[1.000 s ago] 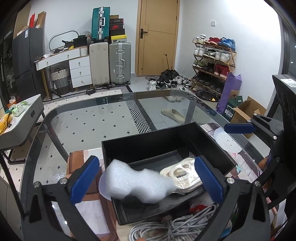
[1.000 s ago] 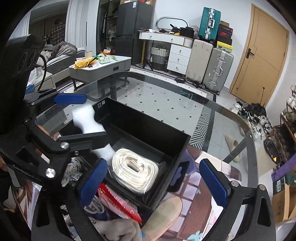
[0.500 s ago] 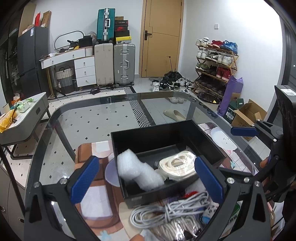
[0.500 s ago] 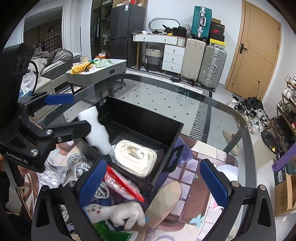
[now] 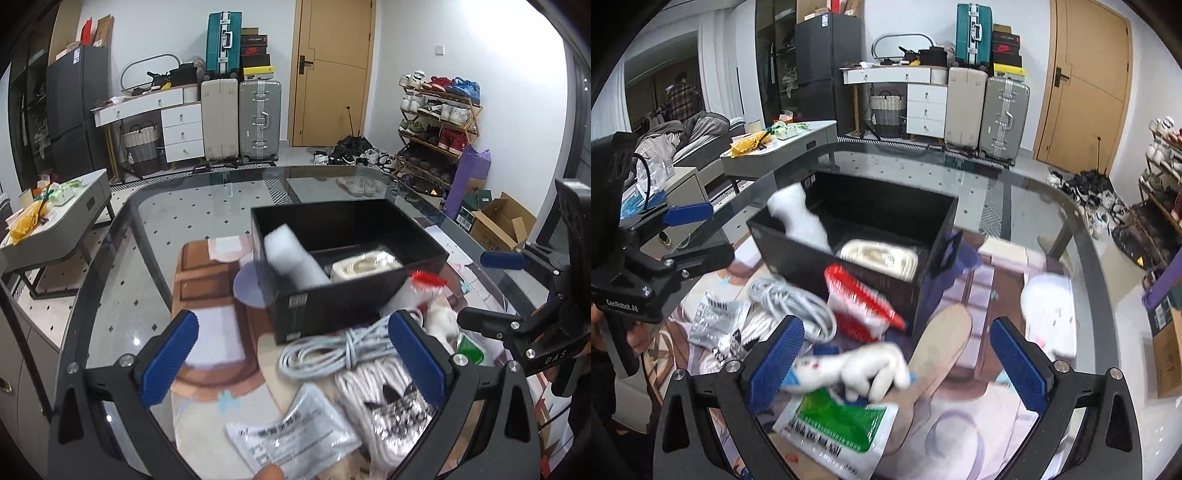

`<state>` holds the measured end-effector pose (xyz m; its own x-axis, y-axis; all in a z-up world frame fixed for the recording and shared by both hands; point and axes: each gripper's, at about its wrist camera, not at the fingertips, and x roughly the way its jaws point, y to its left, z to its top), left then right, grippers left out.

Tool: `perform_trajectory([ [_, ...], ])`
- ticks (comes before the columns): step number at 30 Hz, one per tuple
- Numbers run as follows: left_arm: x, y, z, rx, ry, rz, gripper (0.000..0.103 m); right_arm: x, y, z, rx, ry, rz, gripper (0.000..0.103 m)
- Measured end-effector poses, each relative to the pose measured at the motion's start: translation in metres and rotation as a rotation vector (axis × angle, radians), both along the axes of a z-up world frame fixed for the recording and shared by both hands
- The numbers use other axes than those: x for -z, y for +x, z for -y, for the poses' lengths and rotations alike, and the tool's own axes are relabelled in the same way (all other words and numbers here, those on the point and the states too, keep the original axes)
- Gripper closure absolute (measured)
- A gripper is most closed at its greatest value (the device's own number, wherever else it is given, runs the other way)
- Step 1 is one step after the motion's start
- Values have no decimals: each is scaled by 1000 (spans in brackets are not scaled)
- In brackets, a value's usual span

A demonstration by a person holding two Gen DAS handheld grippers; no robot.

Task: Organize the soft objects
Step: 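Move the right gripper back to the green-and-white sachet on the pile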

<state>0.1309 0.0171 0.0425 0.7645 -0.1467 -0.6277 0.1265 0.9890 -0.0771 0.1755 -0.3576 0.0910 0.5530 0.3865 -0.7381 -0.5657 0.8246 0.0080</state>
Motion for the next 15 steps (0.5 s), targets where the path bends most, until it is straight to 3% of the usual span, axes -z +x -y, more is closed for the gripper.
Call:
perform_trajectory([
  [15, 27, -28, -11, -19, 29, -64, 0, 37, -30, 16, 56, -7, -93, 1],
])
